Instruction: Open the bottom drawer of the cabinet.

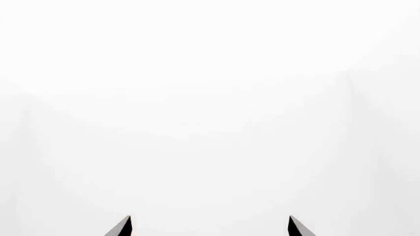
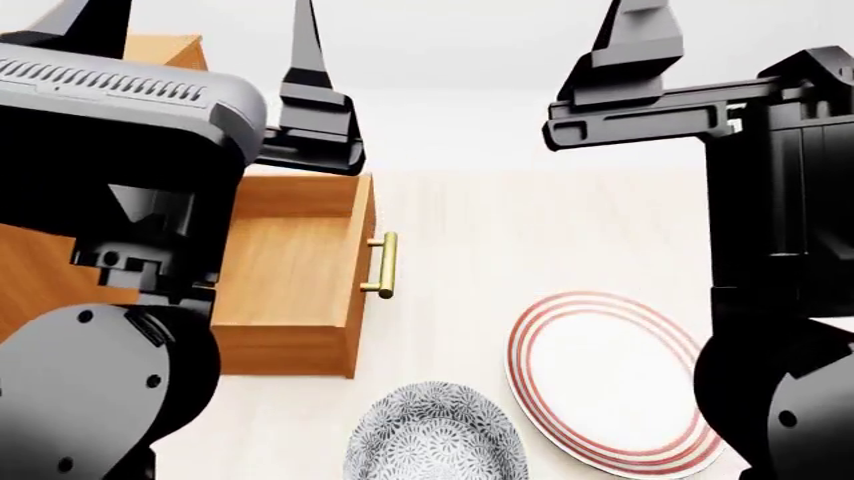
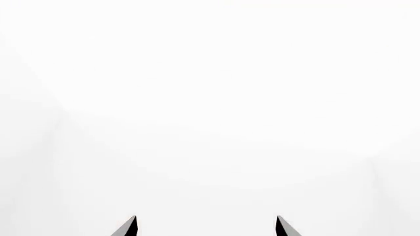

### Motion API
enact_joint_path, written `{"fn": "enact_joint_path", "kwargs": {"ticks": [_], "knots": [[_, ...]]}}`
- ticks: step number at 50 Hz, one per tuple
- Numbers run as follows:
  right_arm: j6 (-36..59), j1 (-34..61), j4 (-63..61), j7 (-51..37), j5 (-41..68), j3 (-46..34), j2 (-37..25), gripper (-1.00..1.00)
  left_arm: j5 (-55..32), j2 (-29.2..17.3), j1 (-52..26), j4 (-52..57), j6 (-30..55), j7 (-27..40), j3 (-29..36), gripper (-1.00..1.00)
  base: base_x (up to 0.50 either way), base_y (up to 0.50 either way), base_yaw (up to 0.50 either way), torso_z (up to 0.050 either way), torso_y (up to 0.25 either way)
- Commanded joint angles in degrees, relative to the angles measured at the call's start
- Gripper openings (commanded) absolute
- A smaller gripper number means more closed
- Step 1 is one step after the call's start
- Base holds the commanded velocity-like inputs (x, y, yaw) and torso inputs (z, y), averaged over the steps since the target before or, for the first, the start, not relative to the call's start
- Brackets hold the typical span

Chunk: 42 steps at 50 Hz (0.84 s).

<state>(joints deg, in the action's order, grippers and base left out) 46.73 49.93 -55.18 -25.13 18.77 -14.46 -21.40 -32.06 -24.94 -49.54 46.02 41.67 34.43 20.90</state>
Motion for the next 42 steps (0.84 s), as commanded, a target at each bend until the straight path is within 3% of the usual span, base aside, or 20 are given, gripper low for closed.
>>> {"fn": "enact_joint_path", "kwargs": {"ticks": [1,31,42], "knots": [[-0.25,0.53,-0.96,-0.39,0.26,-0.08,-0.21,1.00,0.40,-0.38,0.02,0.99,-0.72,0.27,0.04,1.00,0.00,0.00,0.00,0.000,0.000],[0.43,3.72,-4.37,-4.94,3.47,-2.62,-3.30,1.00,-1.19,-1.12,-1.08,3.71,0.23,1.45,-0.94,1.00,0.00,0.00,0.00,0.000,0.000],[0.21,7.29,-4.53,-10.94,9.24,-4.81,-6.88,1.00,-2.23,-1.37,-2.47,4.20,1.62,1.93,-1.30,1.00,0.00,0.00,0.00,0.000,0.000]]}}
